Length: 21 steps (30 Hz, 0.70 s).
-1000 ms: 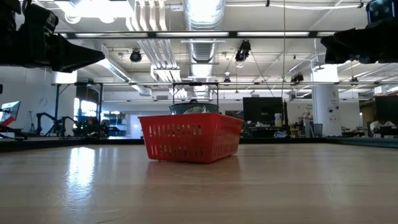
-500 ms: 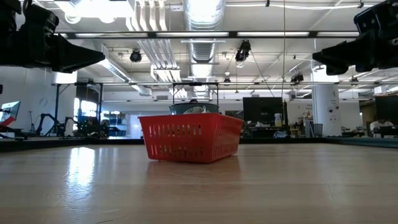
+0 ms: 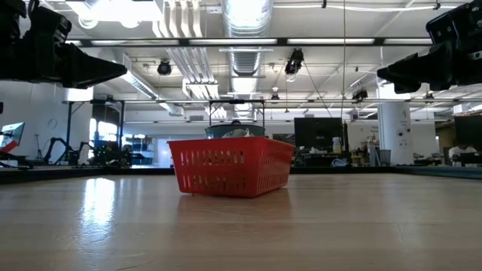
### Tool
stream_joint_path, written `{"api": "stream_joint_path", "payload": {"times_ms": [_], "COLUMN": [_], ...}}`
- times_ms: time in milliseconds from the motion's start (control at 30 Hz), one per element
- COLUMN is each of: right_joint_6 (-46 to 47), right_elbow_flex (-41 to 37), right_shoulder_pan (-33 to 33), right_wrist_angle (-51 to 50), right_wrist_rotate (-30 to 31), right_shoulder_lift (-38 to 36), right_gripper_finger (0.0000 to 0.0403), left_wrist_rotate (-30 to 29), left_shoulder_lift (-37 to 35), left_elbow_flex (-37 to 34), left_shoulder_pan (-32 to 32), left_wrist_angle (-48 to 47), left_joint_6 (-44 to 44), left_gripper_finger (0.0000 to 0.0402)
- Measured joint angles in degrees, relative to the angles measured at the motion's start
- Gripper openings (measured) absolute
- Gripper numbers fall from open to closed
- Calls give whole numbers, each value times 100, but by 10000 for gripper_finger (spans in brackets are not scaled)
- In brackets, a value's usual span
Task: Pick and place items into bin
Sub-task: Return to Home Position
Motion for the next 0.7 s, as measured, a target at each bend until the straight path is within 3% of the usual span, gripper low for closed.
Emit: {"api": "stream_joint_path", "payload": {"times_ms": [700], "right_joint_6": [0], "right_elbow_flex": [0], "right_shoulder_pan": [0], "right_wrist_angle": [7], "right_wrist_rotate": [-8], "right_shoulder_lift": [0], "right_gripper_finger": [128], "left_wrist_rotate": [4], "left_shoulder_lift": [37], "left_elbow_flex": [-2], "left_shoulder_pan": [-1], "left_wrist_angle": [2], "left_joint_6": [-44], "left_gripper_finger": [121]}}
